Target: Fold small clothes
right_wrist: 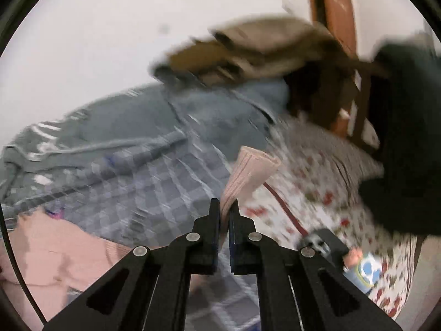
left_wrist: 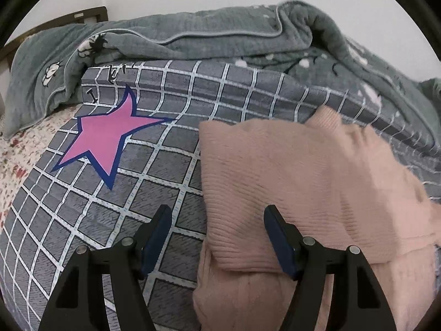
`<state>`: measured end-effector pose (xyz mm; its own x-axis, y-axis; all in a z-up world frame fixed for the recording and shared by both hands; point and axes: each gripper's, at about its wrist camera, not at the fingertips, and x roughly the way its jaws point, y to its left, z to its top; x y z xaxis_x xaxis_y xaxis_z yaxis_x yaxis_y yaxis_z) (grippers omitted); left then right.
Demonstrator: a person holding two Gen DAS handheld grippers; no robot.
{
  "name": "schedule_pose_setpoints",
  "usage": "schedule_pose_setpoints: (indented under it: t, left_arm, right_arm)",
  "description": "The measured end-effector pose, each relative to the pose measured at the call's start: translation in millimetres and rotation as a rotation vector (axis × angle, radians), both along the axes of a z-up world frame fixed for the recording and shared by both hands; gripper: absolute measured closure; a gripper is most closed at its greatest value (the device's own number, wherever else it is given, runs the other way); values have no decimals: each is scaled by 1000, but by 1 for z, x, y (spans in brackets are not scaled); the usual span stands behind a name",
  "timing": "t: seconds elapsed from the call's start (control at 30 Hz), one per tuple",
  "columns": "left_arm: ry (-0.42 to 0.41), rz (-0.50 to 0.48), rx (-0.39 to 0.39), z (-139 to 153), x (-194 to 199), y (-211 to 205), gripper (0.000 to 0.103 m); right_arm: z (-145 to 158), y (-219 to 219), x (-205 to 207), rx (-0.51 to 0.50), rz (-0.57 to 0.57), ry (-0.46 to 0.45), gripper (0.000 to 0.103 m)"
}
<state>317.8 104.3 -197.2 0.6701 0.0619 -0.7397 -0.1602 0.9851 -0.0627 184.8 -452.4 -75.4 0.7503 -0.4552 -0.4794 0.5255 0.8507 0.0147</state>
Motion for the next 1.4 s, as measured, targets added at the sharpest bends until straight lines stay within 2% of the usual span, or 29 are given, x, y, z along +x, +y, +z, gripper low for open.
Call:
schedule_pose_setpoints:
  t: [0.1, 0.23, 0.4, 0.5, 0.57, 0.63, 0.77, 0.83, 0.97, 1.0, 1.1, 1.27, 1.4]
  left_arm:
    - [-20, -9, -27, 8, -6, 8, 34]
    - [-39, 14, -50, 18, -16, 35, 33]
    - [-51, 112, -144, 23, -31, 83, 32]
    - [-63, 141, -106, 26, -38, 97, 32]
    - [-69, 160, -110, 28, -44, 110, 32]
    - [-73, 188, -142, 27, -50, 123, 32]
    - [-84, 228, -254, 24, -60, 148, 32]
    - [-86, 234, -258, 23, -62, 151, 32]
    - [-86, 230, -221, 22, -64, 146, 32]
    - [-85, 224, -221, 21, -64, 145, 32]
    - [-78, 191, -228, 21, -61, 136, 32]
    - [-60, 88, -295, 20, -53, 115, 32]
    - [-52, 3, -306, 19, -42, 87, 32]
  right_arm:
    - [34, 50, 11, -54, 71, -41, 97]
    - [66, 128, 28, -74, 191, -85, 97]
    - [76, 231, 64, -67, 396, -90, 98]
    - [67, 294, 82, -78, 517, -86, 98]
    - [55, 341, 93, -82, 610, -76, 98]
    - [38, 381, 101, -67, 698, -51, 98]
    - [-6, 452, 118, -35, 827, 46, 98]
    - [-27, 477, 124, -32, 857, 97, 98]
    - [-62, 494, 143, -14, 887, 206, 94]
    - [-70, 495, 148, 17, 907, 241, 88]
    - [-84, 489, 150, 85, 956, 310, 53]
    - [-67, 450, 118, 22, 928, 227, 51]
    - [-55, 388, 96, -18, 849, 208, 51]
